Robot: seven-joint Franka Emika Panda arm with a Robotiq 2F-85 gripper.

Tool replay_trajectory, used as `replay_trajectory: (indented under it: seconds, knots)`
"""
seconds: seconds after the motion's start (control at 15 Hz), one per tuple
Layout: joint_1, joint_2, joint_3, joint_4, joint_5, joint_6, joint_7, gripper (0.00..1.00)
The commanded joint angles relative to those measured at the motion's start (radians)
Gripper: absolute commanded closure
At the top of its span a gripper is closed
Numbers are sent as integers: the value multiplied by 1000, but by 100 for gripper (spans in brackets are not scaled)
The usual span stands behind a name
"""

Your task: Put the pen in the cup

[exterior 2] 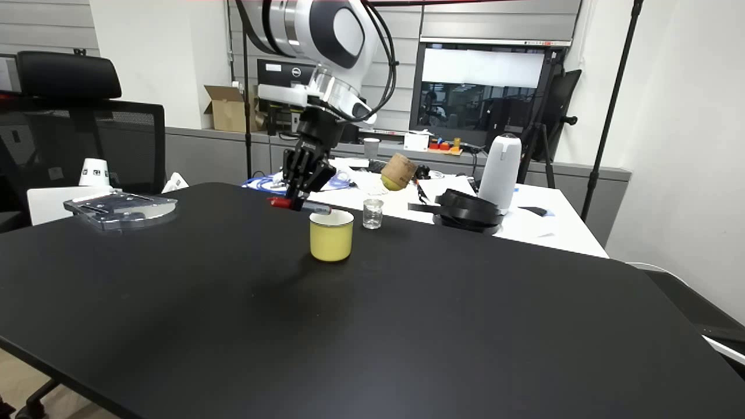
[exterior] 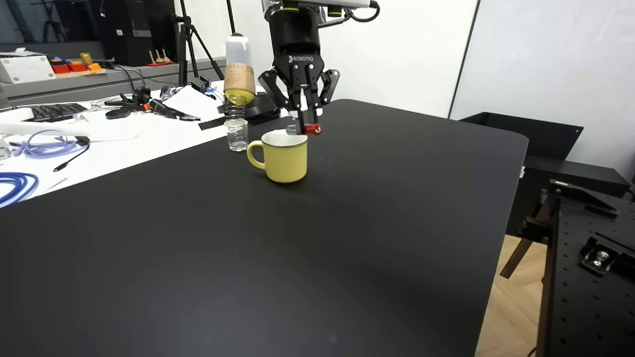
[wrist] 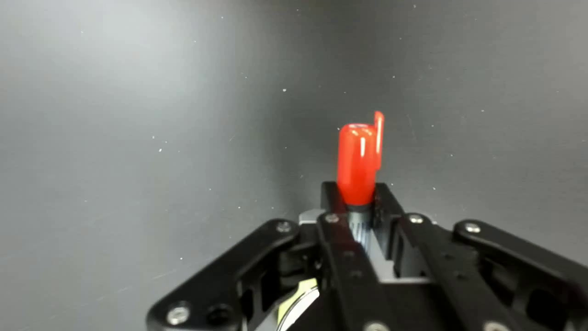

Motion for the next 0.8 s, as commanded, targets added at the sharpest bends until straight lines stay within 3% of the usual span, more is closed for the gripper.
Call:
replay_trajectory:
  seconds: [0.0,0.73]
  knots:
    - [-43,60,24,99,70,-62,-70,95]
    - [-109,156,18,201,159,-114,-97,95]
